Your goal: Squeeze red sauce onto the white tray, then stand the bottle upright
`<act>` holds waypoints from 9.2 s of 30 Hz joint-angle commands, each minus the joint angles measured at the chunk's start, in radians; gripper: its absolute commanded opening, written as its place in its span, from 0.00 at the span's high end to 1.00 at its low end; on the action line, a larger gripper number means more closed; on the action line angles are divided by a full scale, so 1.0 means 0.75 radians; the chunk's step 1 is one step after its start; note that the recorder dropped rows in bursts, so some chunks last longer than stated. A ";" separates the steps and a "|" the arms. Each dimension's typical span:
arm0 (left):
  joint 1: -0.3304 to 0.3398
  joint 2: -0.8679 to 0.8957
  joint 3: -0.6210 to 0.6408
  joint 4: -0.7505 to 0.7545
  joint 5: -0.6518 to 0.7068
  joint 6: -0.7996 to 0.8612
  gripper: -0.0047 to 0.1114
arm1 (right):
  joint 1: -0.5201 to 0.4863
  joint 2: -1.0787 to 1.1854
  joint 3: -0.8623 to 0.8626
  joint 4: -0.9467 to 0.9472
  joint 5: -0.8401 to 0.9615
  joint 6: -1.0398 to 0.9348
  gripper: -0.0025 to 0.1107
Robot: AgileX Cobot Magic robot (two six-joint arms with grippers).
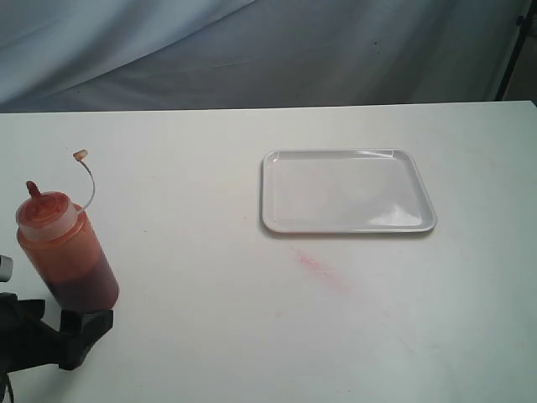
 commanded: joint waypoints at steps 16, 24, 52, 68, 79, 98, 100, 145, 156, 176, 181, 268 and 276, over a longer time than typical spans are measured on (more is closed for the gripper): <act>-0.008 0.312 -0.132 -0.079 -0.136 0.225 0.14 | -0.009 -0.003 0.004 -0.011 -0.013 0.006 0.05; -0.008 0.324 -0.146 -0.172 -0.193 0.311 0.23 | -0.009 -0.003 0.004 -0.011 -0.013 0.006 0.05; -0.008 0.324 -0.146 -0.232 -0.144 0.394 0.33 | -0.009 -0.003 0.004 -0.011 -0.013 0.006 0.05; -0.008 0.324 -0.146 -0.232 -0.127 0.336 0.06 | -0.009 -0.003 0.004 -0.011 -0.013 0.006 0.05; -0.008 0.431 -0.146 -0.374 -0.391 0.422 0.06 | -0.009 -0.003 0.004 -0.011 -0.013 0.006 0.05; -0.008 0.686 -0.238 -0.331 -0.577 0.597 0.06 | -0.009 -0.003 0.004 -0.011 -0.013 0.006 0.05; -0.008 0.708 -0.255 -0.301 -0.580 0.597 0.06 | -0.009 -0.003 0.004 -0.011 -0.013 0.006 0.05; -0.008 0.711 -0.347 -0.203 -0.574 0.644 0.93 | -0.009 -0.003 0.004 -0.011 -0.013 0.006 0.05; -0.008 0.711 -0.347 -0.194 -0.677 0.683 0.96 | -0.009 -0.003 0.004 -0.011 -0.013 0.006 0.05; -0.008 0.540 -0.392 -0.161 -0.849 0.898 0.96 | -0.009 -0.003 0.004 -0.011 -0.013 0.006 0.05; -0.008 0.540 -0.528 -0.161 -0.849 0.896 0.96 | -0.009 -0.003 0.004 -0.011 -0.013 0.006 0.05; -0.635 0.540 -1.402 -0.162 0.822 1.257 0.96 | 0.103 0.283 0.004 2.484 0.554 -2.548 0.98; -0.708 0.540 -1.462 -0.210 0.917 1.224 0.96 | 0.103 0.685 -0.129 2.484 0.622 -2.580 0.98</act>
